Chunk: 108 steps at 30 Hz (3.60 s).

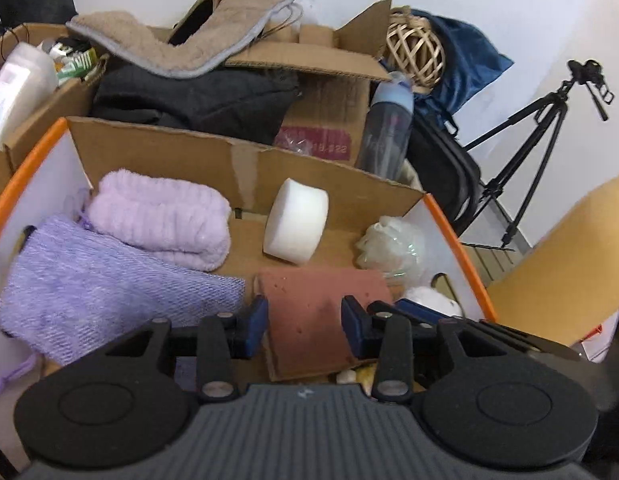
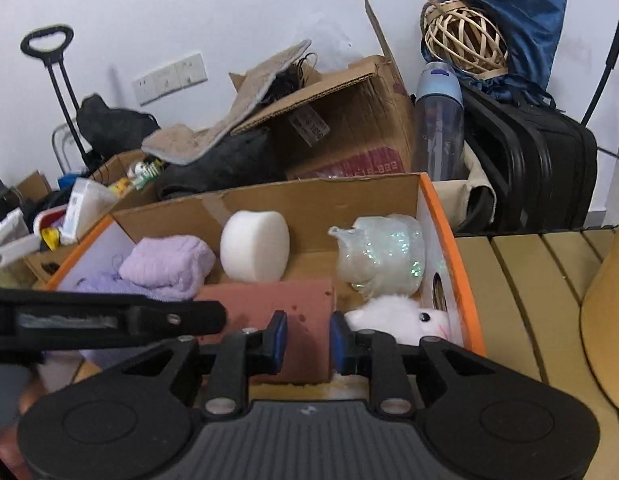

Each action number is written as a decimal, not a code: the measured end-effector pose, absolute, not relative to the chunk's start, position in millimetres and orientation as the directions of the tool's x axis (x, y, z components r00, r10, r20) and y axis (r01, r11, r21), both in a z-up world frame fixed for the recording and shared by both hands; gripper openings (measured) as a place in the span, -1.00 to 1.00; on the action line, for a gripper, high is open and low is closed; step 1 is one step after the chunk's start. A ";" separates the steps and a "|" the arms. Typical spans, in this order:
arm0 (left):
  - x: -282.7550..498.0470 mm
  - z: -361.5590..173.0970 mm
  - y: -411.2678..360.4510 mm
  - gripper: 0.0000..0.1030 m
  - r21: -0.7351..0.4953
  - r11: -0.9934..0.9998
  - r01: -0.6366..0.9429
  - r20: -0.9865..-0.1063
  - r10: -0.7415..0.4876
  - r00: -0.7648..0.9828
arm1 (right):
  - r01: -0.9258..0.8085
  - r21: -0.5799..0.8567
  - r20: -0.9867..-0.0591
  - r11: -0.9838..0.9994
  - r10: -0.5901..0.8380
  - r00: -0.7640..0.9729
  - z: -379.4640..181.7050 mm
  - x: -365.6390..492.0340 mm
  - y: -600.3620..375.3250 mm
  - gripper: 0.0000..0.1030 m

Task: Organize soft objects
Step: 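Carry the sponge block into the box and open both grippers, then return to the table and grasp the white foam piece with both grippers, then carry the white foam piece into the box and release it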

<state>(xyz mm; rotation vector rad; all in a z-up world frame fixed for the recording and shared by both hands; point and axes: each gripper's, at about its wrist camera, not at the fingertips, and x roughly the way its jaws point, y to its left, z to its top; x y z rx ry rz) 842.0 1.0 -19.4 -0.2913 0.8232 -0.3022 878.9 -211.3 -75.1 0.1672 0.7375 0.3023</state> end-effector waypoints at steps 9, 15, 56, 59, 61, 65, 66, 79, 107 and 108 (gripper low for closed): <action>734.9 72.2 33.7 -0.06 -0.235 0.941 0.244 -0.553 -0.335 0.763 | -0.286 0.279 -0.510 0.917 0.394 0.765 10.2 805.2 -241.2 -0.26; 614.8 105.7 41.2 0.21 -0.063 0.956 0.286 -0.464 -0.282 0.840 | -0.381 0.245 -0.435 0.892 0.452 0.779 61.1 700.1 -266.5 -0.03; 489.7 -15.4 140.9 0.70 0.058 0.998 -0.025 -0.445 0.048 0.894 | -0.479 0.095 -0.522 0.873 0.453 0.723 -63.0 603.7 -70.2 0.58; 528.1 -27.3 143.3 0.70 0.068 0.998 0.004 -0.473 0.029 0.881 | -0.461 0.098 -0.554 0.882 0.433 0.711 -75.8 635.3 -51.1 0.42; 552.5 -32.7 143.1 0.70 0.065 0.998 0.024 -0.484 0.011 0.875 | -0.473 0.084 -0.593 0.877 0.425 0.683 -81.9 646.5 -47.3 -0.48; 602.9 -40.6 133.4 0.70 0.008 0.996 0.091 -0.523 -0.073 0.849 | -0.505 0.139 -0.546 0.852 0.491 0.679 -73.2 629.4 -81.9 -0.66; 615.6 -44.1 129.4 0.69 0.001 0.995 0.099 -0.535 -0.083 0.841 | -0.515 0.156 -0.527 0.843 0.512 0.678 -69.5 623.2 -93.3 -0.66; 642.1 -55.9 107.9 -0.43 0.029 0.998 0.063 -0.579 -0.035 0.814 | -0.502 0.237 -0.418 0.832 0.554 0.720 -63.4 607.9 -171.5 -0.66; 444.1 28.5 49.0 -0.40 -0.081 0.991 0.102 -0.414 -0.126 0.902 | -0.504 0.266 -0.311 0.822 0.568 0.762 -26.4 485.5 -232.0 -0.66; 457.3 34.0 47.9 -0.40 -0.075 0.991 0.111 -0.408 -0.132 0.903 | -0.506 0.262 -0.300 0.822 0.568 0.767 -20.2 494.7 -234.6 -0.66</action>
